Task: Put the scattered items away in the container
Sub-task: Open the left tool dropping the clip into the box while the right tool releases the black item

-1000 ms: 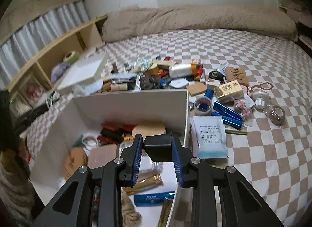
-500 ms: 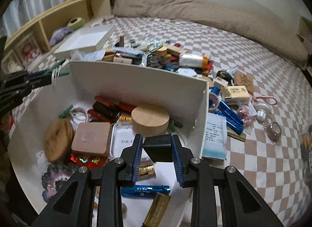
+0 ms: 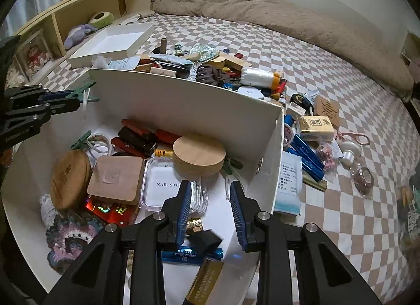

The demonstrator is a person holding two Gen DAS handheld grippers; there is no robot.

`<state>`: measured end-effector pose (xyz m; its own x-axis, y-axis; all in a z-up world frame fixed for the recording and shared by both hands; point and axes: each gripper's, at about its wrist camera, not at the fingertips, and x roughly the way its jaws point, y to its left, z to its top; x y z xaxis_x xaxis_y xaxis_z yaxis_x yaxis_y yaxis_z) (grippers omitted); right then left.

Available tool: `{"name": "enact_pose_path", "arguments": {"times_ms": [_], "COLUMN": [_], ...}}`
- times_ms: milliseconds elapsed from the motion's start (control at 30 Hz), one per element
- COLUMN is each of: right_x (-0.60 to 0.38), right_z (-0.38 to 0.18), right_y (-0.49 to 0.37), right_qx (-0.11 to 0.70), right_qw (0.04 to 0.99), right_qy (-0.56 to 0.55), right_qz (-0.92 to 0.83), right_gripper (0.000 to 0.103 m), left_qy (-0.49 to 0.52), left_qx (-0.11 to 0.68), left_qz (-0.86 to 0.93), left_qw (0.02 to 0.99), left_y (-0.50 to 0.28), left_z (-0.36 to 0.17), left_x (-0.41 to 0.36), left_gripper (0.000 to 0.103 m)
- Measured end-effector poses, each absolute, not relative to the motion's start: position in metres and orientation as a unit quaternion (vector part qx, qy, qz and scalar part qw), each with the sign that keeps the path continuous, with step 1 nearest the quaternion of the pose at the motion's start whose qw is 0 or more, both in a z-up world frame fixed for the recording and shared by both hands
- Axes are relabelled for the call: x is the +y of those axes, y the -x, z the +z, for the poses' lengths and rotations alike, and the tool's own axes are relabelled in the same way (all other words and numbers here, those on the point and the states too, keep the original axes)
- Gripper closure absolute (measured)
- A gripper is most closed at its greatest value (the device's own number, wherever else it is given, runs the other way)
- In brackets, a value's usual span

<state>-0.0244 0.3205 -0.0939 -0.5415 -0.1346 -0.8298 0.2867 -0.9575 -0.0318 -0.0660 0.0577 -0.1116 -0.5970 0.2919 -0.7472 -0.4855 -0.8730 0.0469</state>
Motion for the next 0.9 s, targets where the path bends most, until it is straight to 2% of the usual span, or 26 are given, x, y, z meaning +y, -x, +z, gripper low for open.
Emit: {"name": "enact_pose_path", "arguments": {"times_ms": [267, 300, 333, 367, 400, 433, 900], "right_x": [0.318, 0.318, 0.317, 0.317, 0.317, 0.318, 0.319], "right_z": [-0.096, -0.096, -0.096, -0.096, -0.096, -0.097, -0.096], "right_y": [0.024, 0.024, 0.024, 0.023, 0.024, 0.024, 0.023], "right_qx": [0.088, 0.090, 0.091, 0.090, 0.089, 0.089, 0.081], "right_qw": [0.127, 0.127, 0.128, 0.130, 0.132, 0.132, 0.143], "right_qy": [-0.466, -0.466, -0.467, -0.467, -0.467, -0.467, -0.467], "right_qz": [-0.871, -0.871, -0.870, -0.870, -0.870, -0.870, -0.869], "right_gripper": [0.073, 0.073, 0.073, 0.073, 0.073, 0.073, 0.073], "left_qy": [0.406, 0.404, 0.403, 0.403, 0.400, 0.398, 0.396], "left_qx": [0.143, 0.142, 0.140, 0.136, 0.132, 0.131, 0.126], "left_qz": [0.884, 0.885, 0.885, 0.884, 0.885, 0.887, 0.888], "left_qw": [0.184, 0.184, 0.186, 0.194, 0.197, 0.196, 0.198], "left_y": [0.082, 0.083, 0.084, 0.085, 0.085, 0.084, 0.082], "left_z": [-0.121, -0.120, -0.120, -0.119, -0.117, -0.116, -0.115], "left_x": [0.053, 0.052, 0.051, 0.052, 0.051, 0.052, 0.052], "left_gripper": [0.086, 0.079, 0.061, 0.058, 0.046, 0.043, 0.043]}}
